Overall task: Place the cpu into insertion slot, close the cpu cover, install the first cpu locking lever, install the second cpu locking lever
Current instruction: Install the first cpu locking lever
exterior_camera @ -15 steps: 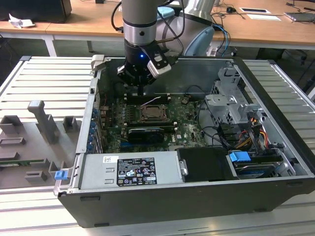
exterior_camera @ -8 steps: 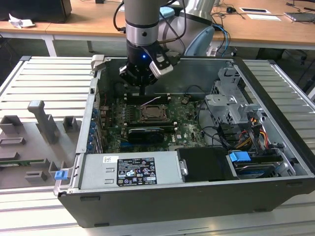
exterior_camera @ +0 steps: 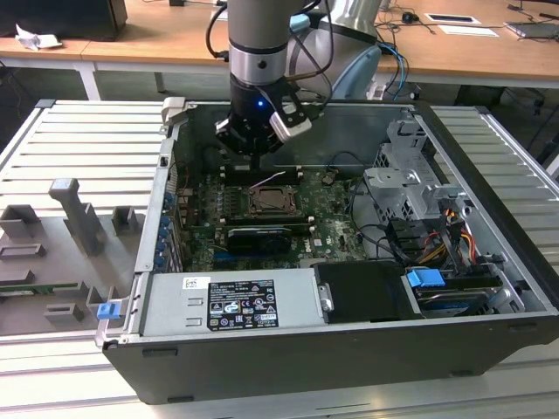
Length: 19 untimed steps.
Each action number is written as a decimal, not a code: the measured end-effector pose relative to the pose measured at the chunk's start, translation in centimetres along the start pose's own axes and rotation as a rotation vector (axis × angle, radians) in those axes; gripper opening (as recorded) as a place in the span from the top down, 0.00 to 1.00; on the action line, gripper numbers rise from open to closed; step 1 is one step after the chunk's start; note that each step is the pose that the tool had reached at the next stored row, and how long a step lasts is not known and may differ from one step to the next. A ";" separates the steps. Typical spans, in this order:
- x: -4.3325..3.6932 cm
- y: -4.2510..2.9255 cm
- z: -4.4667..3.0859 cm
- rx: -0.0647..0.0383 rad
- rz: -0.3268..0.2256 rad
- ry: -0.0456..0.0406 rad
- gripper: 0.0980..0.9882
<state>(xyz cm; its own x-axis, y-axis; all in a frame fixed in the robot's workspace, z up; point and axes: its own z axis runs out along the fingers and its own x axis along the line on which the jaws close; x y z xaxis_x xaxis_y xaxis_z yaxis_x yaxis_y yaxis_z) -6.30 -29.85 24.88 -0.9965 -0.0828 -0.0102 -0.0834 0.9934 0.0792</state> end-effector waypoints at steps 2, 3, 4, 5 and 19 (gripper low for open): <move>-0.11 -0.03 0.13 -0.011 0.000 -0.0008 0.99; -0.15 -0.03 0.17 -0.021 0.000 -0.0017 0.99; -0.21 -0.04 0.25 -0.034 0.000 -0.0028 0.99; -0.26 -0.04 0.38 -0.036 0.000 -0.0033 0.99; -0.87 -0.21 1.74 -0.036 0.015 -0.0045 0.99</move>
<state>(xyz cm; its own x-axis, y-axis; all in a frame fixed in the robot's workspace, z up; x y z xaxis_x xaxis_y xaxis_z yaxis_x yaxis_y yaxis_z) -5.41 -29.85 23.14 -0.9976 -0.0673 -0.0132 -0.0684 0.9910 0.1147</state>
